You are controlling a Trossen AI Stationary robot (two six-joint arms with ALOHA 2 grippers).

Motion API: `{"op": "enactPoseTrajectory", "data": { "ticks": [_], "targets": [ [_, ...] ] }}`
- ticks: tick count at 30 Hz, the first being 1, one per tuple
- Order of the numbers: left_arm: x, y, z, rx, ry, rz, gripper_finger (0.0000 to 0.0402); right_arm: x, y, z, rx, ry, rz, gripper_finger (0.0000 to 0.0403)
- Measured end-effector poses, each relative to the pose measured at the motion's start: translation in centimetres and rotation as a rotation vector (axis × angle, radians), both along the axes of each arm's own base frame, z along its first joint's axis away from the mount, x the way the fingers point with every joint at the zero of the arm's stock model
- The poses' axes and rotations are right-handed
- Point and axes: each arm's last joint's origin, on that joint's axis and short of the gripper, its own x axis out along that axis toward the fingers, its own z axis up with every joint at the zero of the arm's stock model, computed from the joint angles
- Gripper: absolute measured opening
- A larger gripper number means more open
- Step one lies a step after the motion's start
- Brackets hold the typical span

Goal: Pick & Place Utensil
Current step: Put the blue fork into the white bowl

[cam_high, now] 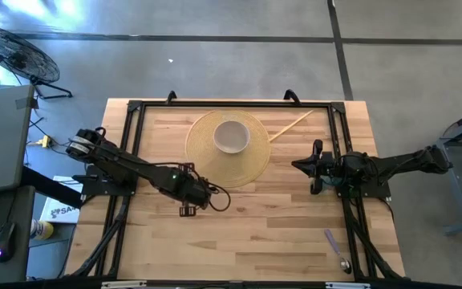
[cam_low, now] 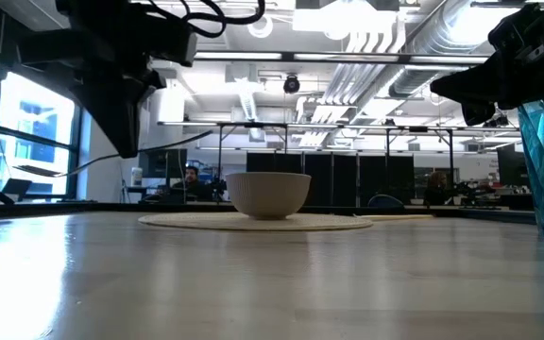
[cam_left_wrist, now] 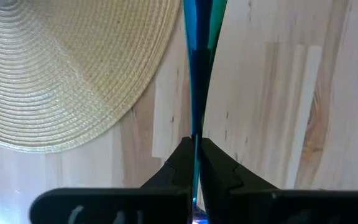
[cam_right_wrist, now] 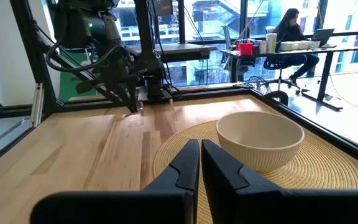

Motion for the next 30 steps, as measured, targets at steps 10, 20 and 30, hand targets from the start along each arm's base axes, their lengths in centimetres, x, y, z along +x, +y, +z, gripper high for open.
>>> {"op": "enactPoseTrajectory", "data": {
  "ticks": [10,20,30],
  "targets": [
    [0.3,-0.1,0.1,-0.007,-0.037,-0.003,0.0002,0.0,0.0,0.0,0.0,0.0,0.0,0.0012],
    [2.8,-0.3,2.0,0.157,-0.325,0.002,0.0002,0.0,0.0,0.0,0.0,0.0,0.0,0.0012],
    [7.0,4.0,7.3,0.184,-0.649,0.056,0.0002,0.0,0.0,0.0,0.0,0.0,0.0,0.0012]
  ]
}}
